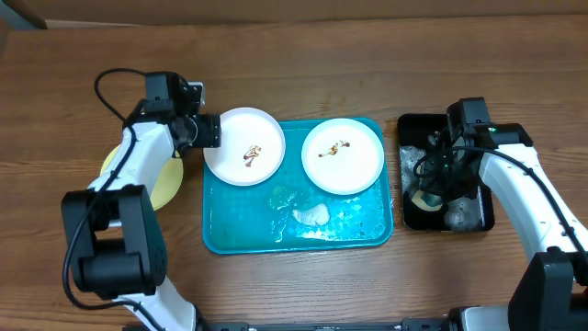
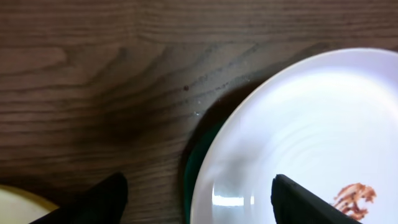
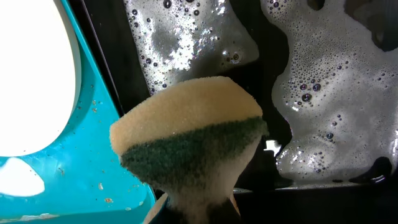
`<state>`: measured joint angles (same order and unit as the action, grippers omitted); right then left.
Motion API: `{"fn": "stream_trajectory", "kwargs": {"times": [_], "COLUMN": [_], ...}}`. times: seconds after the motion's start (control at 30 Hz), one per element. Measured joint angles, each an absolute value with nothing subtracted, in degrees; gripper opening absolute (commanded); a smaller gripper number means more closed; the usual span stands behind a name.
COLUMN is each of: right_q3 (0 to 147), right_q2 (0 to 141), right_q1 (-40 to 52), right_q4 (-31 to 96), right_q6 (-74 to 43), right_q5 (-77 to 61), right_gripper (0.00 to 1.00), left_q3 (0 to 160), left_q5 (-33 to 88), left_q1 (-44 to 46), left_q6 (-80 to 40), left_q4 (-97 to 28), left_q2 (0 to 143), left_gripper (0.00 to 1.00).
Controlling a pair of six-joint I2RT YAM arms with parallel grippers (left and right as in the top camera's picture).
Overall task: Clean dirty plates on tray and stack at the side
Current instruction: 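Grip the white plate rim with left gripper and drag it toward tray center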
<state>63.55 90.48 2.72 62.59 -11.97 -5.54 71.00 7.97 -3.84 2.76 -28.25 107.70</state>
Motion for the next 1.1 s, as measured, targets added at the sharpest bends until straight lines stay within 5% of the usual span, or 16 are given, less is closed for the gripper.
{"fn": "stream_trajectory", "kwargs": {"times": [0.27, 0.37, 0.53, 0.73, 1.1], "right_q3": [63.5, 63.5, 63.5, 63.5, 63.5], "right_q2": [90.5, 90.5, 90.5, 90.5, 90.5], "right_q1": [2.7, 2.7, 2.7, 2.7, 2.7], "right_q4": [62.8, 62.9, 63.1, 63.2, 63.3], "right_q6": [-11.9, -11.9, -12.0, -11.9, -12.0], "right_q5": [-5.5, -5.5, -5.5, -5.5, -5.5], "right_gripper": [0.04, 0.04, 0.04, 0.04, 0.04], "left_q3": [71.0, 71.0, 71.0, 71.0, 71.0], "left_q5": [8.3, 8.3, 8.8, 9.1, 8.8], "left_q1": [-3.8, -3.8, -3.8, -3.8, -3.9], "left_q6": [1.3, 0.6, 0.1, -0.3, -0.1], "left_q4": [-28.3, -28.1, -27.1, -26.7, -28.3], "left_q2": [110.8, 111.2, 111.5, 111.6, 111.6], "left_gripper": [0.57, 0.45, 0.4, 0.14, 0.07]}}
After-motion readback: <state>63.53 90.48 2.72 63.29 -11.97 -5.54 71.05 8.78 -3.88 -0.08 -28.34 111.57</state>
